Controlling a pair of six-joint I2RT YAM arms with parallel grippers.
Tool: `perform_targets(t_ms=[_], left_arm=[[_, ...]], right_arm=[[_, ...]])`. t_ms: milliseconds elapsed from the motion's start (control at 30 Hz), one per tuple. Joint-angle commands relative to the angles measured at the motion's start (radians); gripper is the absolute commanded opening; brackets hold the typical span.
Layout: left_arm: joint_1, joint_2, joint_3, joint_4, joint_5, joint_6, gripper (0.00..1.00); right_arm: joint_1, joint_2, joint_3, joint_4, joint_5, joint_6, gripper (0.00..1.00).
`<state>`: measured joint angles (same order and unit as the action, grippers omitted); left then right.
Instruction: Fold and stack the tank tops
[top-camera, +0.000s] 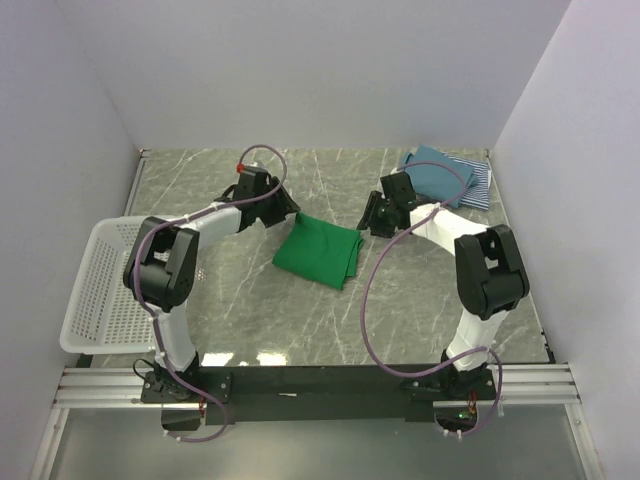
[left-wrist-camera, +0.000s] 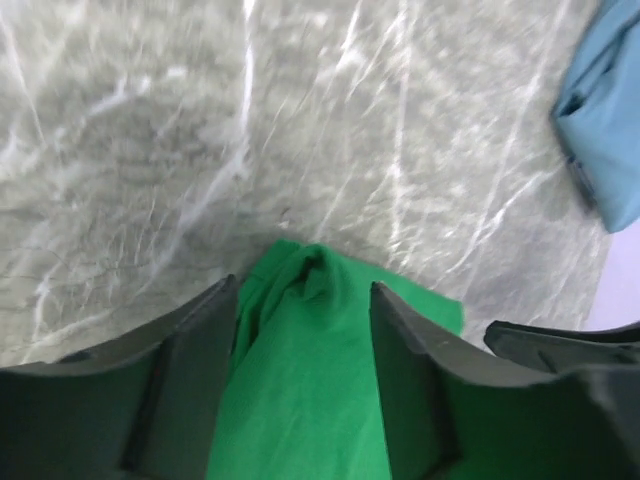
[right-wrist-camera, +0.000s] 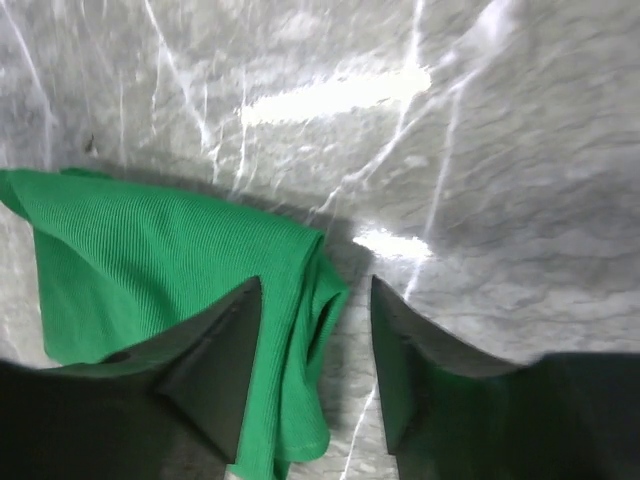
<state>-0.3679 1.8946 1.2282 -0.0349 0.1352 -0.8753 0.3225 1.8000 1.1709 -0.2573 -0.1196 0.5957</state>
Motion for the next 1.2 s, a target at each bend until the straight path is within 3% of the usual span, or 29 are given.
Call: perform_targets(t_ms=[0, 133, 300, 600, 967, 1167], left_arm=[[0.003, -0.126, 0.024, 0.06, -0.024, 0.035, 0.62], [0.001, -0.247, -0.007, -0.121, -0.146, 0.012, 0.6], [-0.068, -0.359, -0.17, -0.109, -0.261, 0.025, 0.57], [-0.167, -0.282, -0.252, -0.157, -0.376, -0.008, 0.52], [-0.2, -0.164, -0.322, -0.108, -0.379, -0.014, 0.46], [-0.243, -0.155, -0.372, -0.079, -0.371, -0.043, 0.43]], right_arm=[[-0.011, -0.08, 0.012, 0.007, 0.049, -0.014, 0.56], [0.006, -0.206, -0.147, 0.078, -0.007, -0.011, 0.61], [0.056, -0.243, -0.276, 0.221, -0.097, -0.033, 0.7], [0.085, -0.179, -0.361, 0.311, -0.091, -0.014, 0.72], [0.099, -0.094, -0.454, 0.5, -0.134, 0.075, 0.73], [0.118, -0.108, -0.479, 0.475, -0.091, 0.127, 0.73]])
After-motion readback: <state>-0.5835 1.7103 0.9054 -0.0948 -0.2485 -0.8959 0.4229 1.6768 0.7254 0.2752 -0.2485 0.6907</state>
